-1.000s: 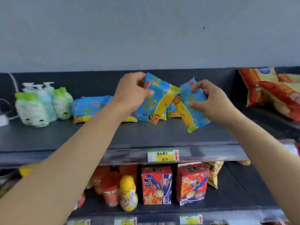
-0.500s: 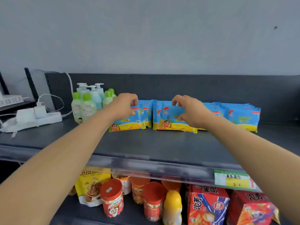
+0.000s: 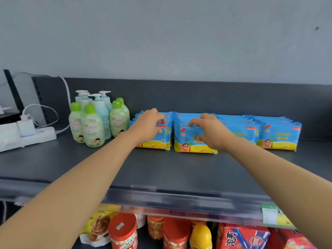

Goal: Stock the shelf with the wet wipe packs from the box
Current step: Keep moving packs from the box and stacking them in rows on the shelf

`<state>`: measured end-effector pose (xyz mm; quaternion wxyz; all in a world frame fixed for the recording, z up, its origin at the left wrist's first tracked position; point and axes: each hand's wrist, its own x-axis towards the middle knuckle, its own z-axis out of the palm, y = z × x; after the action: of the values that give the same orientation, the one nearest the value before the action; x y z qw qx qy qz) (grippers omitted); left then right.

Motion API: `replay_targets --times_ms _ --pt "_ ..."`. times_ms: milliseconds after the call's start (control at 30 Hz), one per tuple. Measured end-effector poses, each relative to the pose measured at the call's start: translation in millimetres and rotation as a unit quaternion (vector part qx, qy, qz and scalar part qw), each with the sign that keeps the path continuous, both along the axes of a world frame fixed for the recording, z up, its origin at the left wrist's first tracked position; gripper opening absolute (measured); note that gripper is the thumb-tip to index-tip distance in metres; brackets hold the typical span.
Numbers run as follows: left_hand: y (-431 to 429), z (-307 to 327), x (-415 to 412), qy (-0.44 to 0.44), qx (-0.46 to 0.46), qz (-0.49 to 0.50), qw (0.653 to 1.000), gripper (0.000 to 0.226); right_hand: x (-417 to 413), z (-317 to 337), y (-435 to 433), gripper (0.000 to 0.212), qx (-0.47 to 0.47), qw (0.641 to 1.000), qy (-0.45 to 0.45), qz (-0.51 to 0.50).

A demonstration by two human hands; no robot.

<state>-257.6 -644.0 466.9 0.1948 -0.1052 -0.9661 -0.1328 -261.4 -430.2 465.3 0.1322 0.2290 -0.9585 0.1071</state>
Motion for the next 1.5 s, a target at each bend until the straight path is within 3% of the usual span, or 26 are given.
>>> replay_targets --times_ms 200,567,800,1033,1233,1333,1500 --pt "-15.5 -12.9 1.2 -0.001 -0.103 0.014 0.995 0.06 3.0 -13.2 -1.0 0.056 0.051 0.993 0.094 -0.04" --pt "-4.4 -16.5 2.9 0.029 -0.135 0.006 0.99 0.064 7.1 -19.4 -0.5 0.055 0.052 0.989 0.131 -0.048" --pt "20.2 -7.8 24.1 0.076 -0.094 0.005 0.993 0.057 24.8 -17.5 22.5 0.046 -0.035 0.985 0.168 -0.033" --pt "129.0 -1.1 72.7 0.106 -0.019 -0.153 0.982 0.031 68.0 -19.4 87.2 0.03 -0.105 0.973 0.2 -0.041" --pt "255.5 -23.3 121.5 0.098 0.008 -0.337 0.936 0.027 136.0 -41.2 204.5 0.024 -0.125 0.954 0.23 -0.144" --pt "323.9 -44.3 146.9 0.056 0.012 -0.412 0.909 0.024 175.3 -64.0 269.0 0.021 -0.163 0.932 0.228 -0.23" --pt "435.3 -97.5 179.1 -0.085 -0.021 -0.497 0.863 0.022 245.1 -126.6 365.3 0.022 -0.202 0.9 0.157 -0.353"
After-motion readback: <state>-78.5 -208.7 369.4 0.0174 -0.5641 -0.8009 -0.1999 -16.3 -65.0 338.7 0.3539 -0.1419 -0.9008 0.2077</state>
